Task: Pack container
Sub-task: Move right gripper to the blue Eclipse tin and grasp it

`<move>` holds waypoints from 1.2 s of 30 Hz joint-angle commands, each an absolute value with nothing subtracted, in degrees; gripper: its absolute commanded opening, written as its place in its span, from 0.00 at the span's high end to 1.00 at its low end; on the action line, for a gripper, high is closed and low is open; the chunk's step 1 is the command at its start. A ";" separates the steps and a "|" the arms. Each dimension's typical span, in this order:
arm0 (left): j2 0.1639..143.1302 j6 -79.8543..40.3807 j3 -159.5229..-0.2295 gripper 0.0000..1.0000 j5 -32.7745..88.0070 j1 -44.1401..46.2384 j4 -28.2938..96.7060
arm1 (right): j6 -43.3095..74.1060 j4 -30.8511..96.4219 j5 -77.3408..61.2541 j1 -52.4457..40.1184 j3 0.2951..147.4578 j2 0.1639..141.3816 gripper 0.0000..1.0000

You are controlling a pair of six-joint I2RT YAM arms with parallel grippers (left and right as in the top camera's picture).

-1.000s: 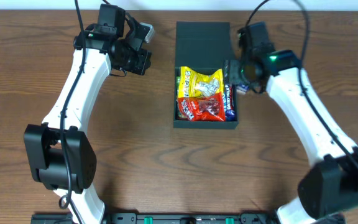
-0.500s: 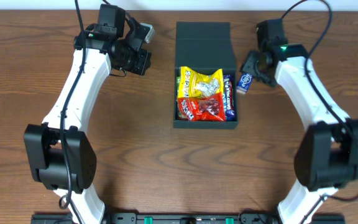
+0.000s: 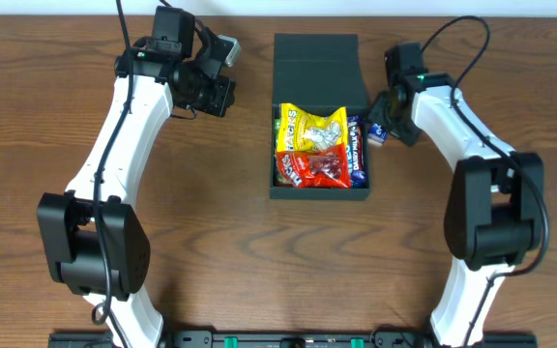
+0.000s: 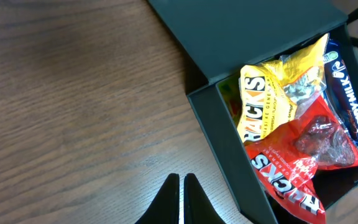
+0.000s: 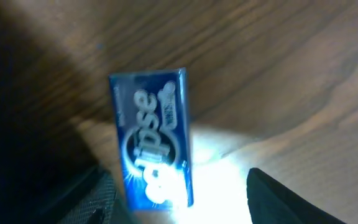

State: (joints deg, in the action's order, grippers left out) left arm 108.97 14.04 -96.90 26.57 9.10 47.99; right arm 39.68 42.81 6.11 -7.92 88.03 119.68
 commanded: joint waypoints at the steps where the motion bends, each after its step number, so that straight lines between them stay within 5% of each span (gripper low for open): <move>1: 107.87 15.29 -98.48 0.94 26.59 9.02 48.10 | 37.34 41.91 5.98 -8.05 88.16 121.14 0.31; 24: 107.87 15.29 -98.48 0.94 26.61 9.02 47.97 | 29.71 37.52 5.98 -7.88 88.16 124.99 0.29; 36: 107.87 15.27 -98.48 0.94 26.61 9.02 47.97 | 29.50 41.41 6.63 -6.63 88.18 125.14 0.68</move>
State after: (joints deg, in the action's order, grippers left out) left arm 108.97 14.04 -96.90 26.57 9.10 47.90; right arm 29.54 40.18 6.48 -7.57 88.25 124.11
